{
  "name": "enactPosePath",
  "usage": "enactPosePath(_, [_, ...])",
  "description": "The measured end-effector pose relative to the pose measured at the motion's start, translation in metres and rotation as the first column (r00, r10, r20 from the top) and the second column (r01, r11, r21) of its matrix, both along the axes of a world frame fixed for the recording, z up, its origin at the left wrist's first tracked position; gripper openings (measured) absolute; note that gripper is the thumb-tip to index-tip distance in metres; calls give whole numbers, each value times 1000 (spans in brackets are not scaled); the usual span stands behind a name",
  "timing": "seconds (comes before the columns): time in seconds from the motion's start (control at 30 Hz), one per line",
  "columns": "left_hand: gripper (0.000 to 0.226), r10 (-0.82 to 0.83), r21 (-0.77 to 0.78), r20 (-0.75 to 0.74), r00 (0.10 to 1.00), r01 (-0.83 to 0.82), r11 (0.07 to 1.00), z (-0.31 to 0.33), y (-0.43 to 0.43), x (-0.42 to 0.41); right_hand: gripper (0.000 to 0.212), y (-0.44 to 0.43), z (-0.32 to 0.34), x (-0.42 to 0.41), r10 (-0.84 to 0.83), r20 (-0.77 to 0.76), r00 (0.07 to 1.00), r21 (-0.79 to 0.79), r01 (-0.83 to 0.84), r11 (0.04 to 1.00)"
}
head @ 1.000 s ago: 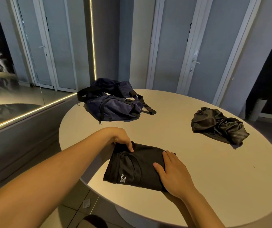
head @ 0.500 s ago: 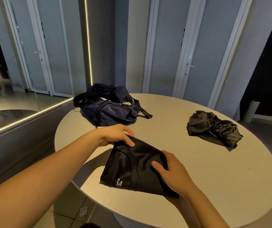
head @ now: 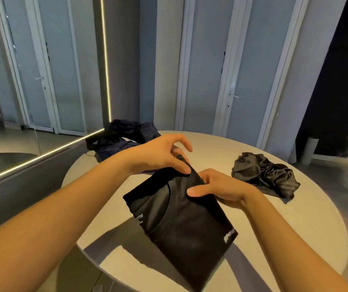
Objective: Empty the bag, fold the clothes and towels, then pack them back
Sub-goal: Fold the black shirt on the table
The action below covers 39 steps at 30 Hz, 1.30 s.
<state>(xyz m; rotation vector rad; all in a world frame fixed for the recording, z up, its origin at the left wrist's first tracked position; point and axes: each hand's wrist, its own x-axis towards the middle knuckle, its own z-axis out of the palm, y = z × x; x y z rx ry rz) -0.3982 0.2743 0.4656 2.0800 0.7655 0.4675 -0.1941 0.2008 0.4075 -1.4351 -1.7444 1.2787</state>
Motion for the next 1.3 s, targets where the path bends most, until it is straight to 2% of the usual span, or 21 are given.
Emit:
enactPosePath(0.07, [40,123,-77,75,990,-117,990,-15,4,-6,43,-2,-5,2,-66,-74,995,10,67,998])
enactPosePath(0.13, [44,205,-273,77,976,-177,946,-38,6,-19,38,-5,-12,5,-129,-115,985,15,132,991])
enactPosePath(0.2, [56,294,-580,107,950,-180,795,-67,4,-35,32,-7,-20,9,-188,-145,971,18,193,981])
enactPosePath(0.23, [57,338,-686,148,929,-150,712,-81,1,-42,31,-8,-23,10,-224,-164,961,20,230,973])
enactPosePath(0.27, [57,363,-745,205,909,-96,661,-95,-4,-46,32,-7,-25,10,-266,-183,946,21,274,961])
enactPosePath(0.33, [56,376,-786,286,881,-8,618,-115,-14,-43,34,-3,-28,11,-343,-221,913,11,354,935])
enactPosePath(0.4, [52,450,-806,305,839,-24,591,-121,-19,-31,35,2,-27,10,-402,-238,884,-16,410,912])
enactPosePath(0.5, [34,600,-800,276,751,-167,577,-111,-15,-10,42,10,-27,9,-472,-215,855,-59,471,880])
enactPosePath(0.6, [21,636,-770,272,722,-234,594,-97,-5,2,43,19,-25,13,-515,-242,822,-94,508,856])
enactPosePath(0.77, [35,557,-613,314,768,-284,737,-64,32,15,32,31,-4,23,-461,-387,799,15,505,863])
enactPosePath(0.9, [35,458,-315,321,829,-363,877,-36,43,19,31,36,11,31,-417,-380,826,206,515,832])
enactPosePath(1.0, [28,318,-144,347,882,-285,948,-41,23,11,26,23,-3,34,-403,-371,837,287,516,807])
enactPosePath(1.1, [23,216,-130,344,914,-182,975,-76,-6,-4,35,-9,-42,32,-379,-325,866,278,471,837])
enactPosePath(1.2, [28,124,-111,283,951,-96,989,-117,-35,-23,45,-46,-77,25,-349,-241,906,208,399,893])
enactPosePath(1.3, [31,93,-113,237,967,-68,991,-144,-58,-43,45,-69,-98,18,-306,-159,939,191,333,923])
